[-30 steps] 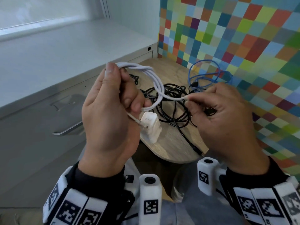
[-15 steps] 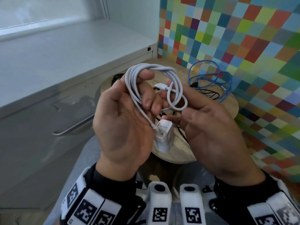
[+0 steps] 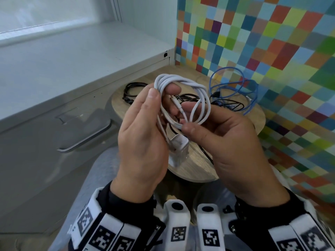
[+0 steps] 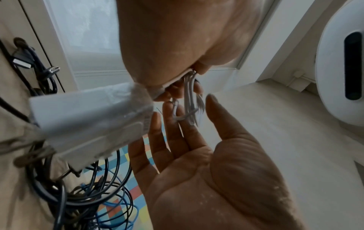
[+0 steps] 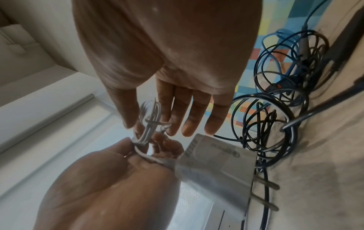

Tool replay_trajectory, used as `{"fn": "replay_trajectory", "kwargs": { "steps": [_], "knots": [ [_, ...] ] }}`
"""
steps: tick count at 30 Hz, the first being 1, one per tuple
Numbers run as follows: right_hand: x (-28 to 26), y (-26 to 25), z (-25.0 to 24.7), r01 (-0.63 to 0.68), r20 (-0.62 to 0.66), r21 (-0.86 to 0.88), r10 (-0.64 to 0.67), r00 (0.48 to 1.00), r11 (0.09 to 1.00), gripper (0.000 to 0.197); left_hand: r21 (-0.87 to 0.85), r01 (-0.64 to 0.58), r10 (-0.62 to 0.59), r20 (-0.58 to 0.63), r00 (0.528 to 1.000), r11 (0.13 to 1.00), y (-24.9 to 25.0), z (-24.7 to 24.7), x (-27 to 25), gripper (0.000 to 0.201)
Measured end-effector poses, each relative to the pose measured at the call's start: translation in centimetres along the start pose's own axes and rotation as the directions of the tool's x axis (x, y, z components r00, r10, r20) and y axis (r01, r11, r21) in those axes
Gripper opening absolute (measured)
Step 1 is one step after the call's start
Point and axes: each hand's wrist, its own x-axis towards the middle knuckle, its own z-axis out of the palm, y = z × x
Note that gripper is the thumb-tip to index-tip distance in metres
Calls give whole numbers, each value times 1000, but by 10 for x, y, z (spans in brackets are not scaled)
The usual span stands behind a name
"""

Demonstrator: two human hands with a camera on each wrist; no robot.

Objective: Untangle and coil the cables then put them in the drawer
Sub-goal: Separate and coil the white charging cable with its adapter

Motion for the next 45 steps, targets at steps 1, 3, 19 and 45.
{"fn": "replay_trajectory", "kwargs": {
  "steps": [1,3,19,45],
  "knots": [
    [0,1,0,0,14,-14,1,1000,1000,37,22,4,-4,-12,1000,1000,-1,0,0,32],
    [1,3,1,19,6,-47,-18,1000,999,29,104,27,-22,-51,998,994,-5,-1,1,30],
    [5,0,-2,42,-168,181,-12,986,983,66,280,29,-40,34,999,960,-14,-4,7,26],
    [5,9,-16,304,-116,-480,-403,908,823,22,384,-93,49,122,991,919,-14,-2,3,25]
  ]
}}
